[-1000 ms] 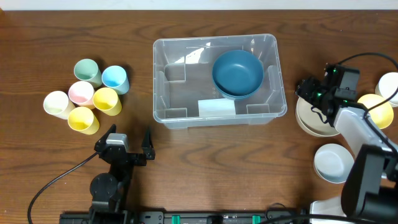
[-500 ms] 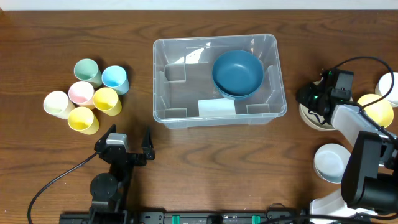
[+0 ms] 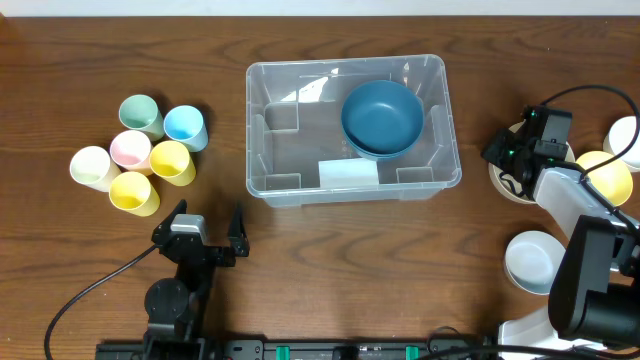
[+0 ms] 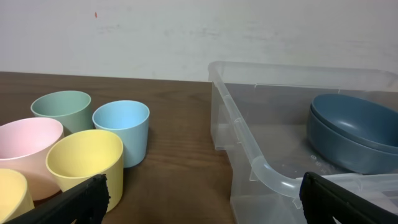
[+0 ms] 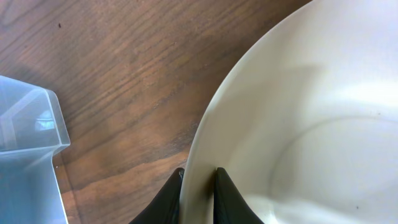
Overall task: Pack container
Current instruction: 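Return the right gripper to the cream bowl and grasp its rim, then carry the cream bowl and stack it onto the teal bowls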
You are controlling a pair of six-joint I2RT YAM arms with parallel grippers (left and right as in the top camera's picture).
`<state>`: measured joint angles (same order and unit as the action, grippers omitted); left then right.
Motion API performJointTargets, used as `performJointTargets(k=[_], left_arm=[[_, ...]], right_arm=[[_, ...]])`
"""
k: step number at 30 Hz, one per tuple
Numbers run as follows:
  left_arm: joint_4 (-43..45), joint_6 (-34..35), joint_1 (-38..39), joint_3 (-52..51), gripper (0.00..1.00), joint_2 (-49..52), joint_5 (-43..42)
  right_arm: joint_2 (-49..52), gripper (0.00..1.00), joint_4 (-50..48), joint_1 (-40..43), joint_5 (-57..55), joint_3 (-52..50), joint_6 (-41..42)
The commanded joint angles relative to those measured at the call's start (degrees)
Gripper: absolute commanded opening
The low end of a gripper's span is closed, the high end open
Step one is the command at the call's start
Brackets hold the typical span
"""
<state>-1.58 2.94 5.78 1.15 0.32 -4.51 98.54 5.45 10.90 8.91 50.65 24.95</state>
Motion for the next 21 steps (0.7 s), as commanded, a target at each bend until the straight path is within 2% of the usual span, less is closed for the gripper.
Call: performJointTargets(k=[1,6,13,21], left_arm=[[-2.05,-0.35,-0.20,-0.92,0.98,-0.09,-0.87],[-2.05,-0.35,-0.20,-0.92,0.98,-0.09,-0.90],[-2.05,-0.35,-0.20,-0.92,0.98,-0.09,-0.90],[-2.05,-0.35,-0.20,-0.92,0.98,-0.09,-0.90]], right_arm=[[0.17,0.01,1.42,-0.35,1.84,-0.24,1.20],[-5.92,0.01,4.76,-0.35,1.88,1.95,1.33],[-20.41,0.01,14.45,-0.48,4.74,8.46,1.14],[-35.95,0.01,15.82,-2.08,7.10,9.09,2.47]])
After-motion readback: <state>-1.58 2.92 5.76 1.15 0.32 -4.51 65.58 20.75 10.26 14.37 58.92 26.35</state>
